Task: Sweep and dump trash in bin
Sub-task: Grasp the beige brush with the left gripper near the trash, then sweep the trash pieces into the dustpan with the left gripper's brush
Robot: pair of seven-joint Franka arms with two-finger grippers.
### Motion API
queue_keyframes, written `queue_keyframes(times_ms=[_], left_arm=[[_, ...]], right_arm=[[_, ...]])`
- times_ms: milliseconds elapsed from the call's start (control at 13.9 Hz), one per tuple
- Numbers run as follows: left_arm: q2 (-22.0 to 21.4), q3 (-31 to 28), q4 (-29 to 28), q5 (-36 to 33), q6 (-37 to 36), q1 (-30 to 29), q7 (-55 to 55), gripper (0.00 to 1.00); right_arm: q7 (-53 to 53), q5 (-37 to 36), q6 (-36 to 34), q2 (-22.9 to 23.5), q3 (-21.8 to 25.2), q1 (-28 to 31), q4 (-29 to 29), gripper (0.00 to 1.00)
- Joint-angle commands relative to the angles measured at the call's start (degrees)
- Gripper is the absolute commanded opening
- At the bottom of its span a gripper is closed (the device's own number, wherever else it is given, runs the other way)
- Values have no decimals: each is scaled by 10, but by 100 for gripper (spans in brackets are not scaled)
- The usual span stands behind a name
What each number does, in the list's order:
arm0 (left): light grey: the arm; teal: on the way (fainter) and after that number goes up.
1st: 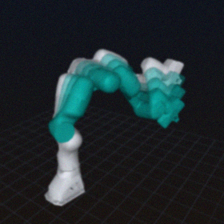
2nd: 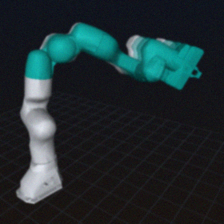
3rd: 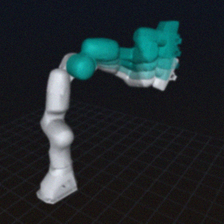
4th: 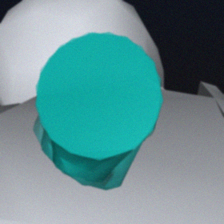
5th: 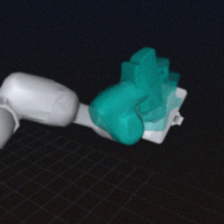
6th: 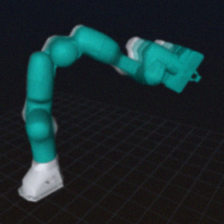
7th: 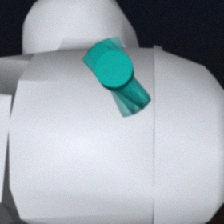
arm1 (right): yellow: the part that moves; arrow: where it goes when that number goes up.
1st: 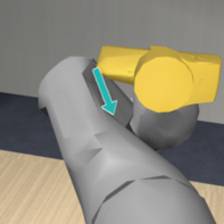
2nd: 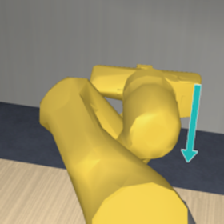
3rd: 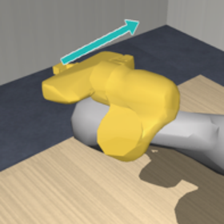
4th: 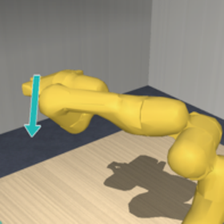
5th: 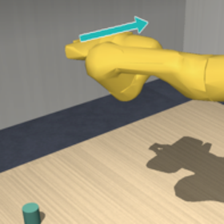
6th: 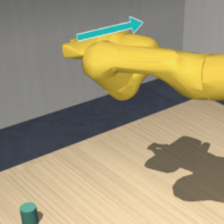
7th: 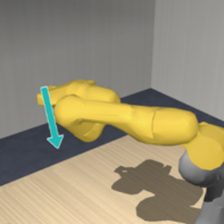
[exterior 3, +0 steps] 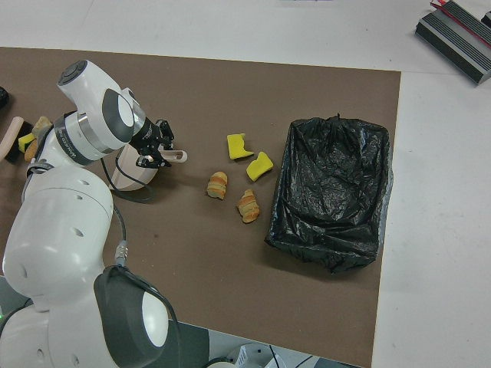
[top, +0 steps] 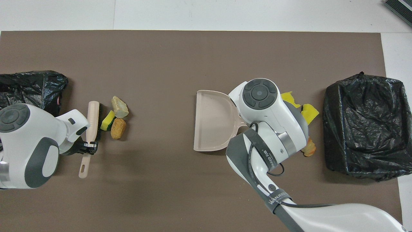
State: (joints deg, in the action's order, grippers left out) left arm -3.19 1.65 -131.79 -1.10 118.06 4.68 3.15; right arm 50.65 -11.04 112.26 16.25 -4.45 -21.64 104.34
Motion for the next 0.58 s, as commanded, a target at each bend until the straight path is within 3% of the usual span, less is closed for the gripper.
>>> queue_keyframes(times_ms=[0,216,503], left_arm=[[-8,-4,-12,-1,19,45,53,0],[19,-4,-12,26,48,96,87,0],[25,-4,-6,75,82,161,99,0]], right_arm=[[-6,-2,23,-10,-5,-12,21,0],[26,2,31,-7,-5,-12,23,0],[40,24,14,-11,-6,-11,33,0]])
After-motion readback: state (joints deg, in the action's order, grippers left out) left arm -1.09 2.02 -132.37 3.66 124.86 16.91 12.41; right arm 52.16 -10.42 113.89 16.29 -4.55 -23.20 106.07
